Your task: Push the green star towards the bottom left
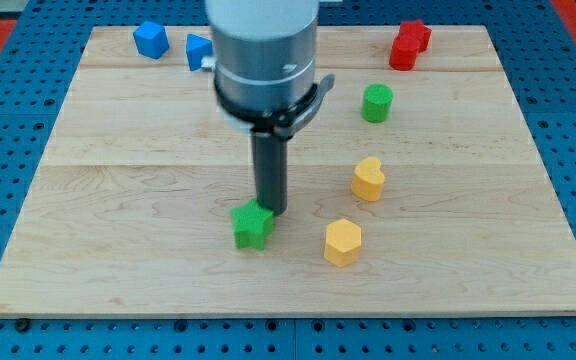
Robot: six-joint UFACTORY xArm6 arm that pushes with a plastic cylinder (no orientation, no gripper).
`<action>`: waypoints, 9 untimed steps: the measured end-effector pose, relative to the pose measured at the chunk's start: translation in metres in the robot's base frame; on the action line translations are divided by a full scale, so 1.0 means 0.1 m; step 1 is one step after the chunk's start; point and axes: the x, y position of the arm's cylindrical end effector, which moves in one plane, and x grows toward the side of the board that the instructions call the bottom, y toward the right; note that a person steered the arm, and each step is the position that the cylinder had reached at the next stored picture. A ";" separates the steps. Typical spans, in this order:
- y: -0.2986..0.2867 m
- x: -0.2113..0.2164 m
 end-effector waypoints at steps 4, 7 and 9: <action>-0.45 0.97; -0.04 0.69; 0.00 0.30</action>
